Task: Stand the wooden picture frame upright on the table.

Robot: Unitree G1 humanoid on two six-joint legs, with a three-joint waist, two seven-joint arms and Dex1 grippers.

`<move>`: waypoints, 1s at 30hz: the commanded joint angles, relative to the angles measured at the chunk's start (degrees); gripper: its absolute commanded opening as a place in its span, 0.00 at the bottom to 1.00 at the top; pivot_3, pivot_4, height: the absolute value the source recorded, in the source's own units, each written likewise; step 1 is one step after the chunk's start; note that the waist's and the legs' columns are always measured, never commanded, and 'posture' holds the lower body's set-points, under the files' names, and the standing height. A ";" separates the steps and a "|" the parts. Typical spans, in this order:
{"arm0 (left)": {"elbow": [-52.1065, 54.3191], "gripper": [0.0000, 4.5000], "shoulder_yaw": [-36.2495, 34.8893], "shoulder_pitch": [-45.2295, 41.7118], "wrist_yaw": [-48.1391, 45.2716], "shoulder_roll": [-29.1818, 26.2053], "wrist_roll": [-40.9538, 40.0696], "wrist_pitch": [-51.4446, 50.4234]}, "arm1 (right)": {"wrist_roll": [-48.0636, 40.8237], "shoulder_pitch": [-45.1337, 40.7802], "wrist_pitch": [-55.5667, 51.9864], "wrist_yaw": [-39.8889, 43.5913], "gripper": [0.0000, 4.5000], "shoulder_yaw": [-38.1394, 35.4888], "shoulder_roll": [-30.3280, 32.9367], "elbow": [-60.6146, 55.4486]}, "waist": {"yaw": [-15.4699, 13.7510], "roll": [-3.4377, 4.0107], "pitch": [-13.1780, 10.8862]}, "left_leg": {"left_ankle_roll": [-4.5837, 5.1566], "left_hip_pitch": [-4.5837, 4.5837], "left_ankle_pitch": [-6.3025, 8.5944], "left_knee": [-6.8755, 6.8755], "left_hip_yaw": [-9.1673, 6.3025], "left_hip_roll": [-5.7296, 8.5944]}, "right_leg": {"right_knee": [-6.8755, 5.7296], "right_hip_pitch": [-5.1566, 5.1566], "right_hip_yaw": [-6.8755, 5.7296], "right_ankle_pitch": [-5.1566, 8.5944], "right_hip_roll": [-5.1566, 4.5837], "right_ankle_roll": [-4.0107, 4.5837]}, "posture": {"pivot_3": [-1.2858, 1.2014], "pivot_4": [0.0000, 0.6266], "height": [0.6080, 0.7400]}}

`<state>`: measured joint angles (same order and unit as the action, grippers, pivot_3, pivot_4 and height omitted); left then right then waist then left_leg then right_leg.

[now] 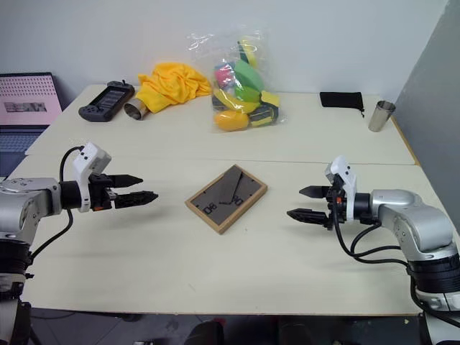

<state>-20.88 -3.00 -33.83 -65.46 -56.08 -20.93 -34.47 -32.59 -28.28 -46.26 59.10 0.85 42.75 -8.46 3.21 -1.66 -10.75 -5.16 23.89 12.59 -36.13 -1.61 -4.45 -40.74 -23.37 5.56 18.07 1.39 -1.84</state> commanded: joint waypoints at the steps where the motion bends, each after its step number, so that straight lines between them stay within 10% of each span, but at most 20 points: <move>1: -0.89 1.00 -1.09 -2.37 0.67 0.46 0.97 2.11 | -0.03 -0.24 0.85 -0.07 0.99 -0.93 0.33 -0.66 | -0.01 0.00 0.00 | 0.00 0.00 0.00 0.00 0.00 0.00 | 0.00 0.00 0.00 0.00 0.00 0.00 | 0.52 0.24 1.00; 9: -6.31 1.00 -0.63 -5.14 7.74 7.15 4.88 7.34 | 5.80 0.53 4.23 -7.52 0.99 2.14 -4.25 -0.49 | -0.02 0.00 0.01 | 0.01 -0.03 0.00 -0.10 -0.03 0.00 | -0.13 0.02 -0.01 0.00 0.01 -0.01 | 0.52 0.24 1.00; 13: -7.41 1.00 -0.67 -5.69 10.66 12.06 5.66 9.65 | 8.52 0.03 4.34 -12.06 0.82 3.60 -8.05 0.40 | -0.04 -0.01 0.01 | 0.00 0.01 -0.01 -0.14 -0.04 0.00 | -0.13 0.02 -0.01 -0.01 0.00 0.00 | 0.52 0.24 1.00; 30: -6.39 0.17 1.70 -3.98 12.42 21.04 7.58 12.30 | 22.22 -6.04 13.77 -24.21 0.00 12.39 -24.00 14.40 | 0.01 -0.02 0.02 | 0.00 -0.01 -0.01 -0.24 -0.04 0.01 | -0.23 0.04 -0.01 -0.02 0.00 0.00 | 0.52 0.24 1.00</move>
<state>-29.25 -0.89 -37.74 -52.29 -34.82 -13.10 -22.22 -11.33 -32.36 -34.82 35.34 13.70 19.48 5.39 3.22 -1.68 -10.73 -5.16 23.88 12.58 -36.37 -1.66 -4.44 -40.97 -23.33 5.54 18.05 1.40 -1.84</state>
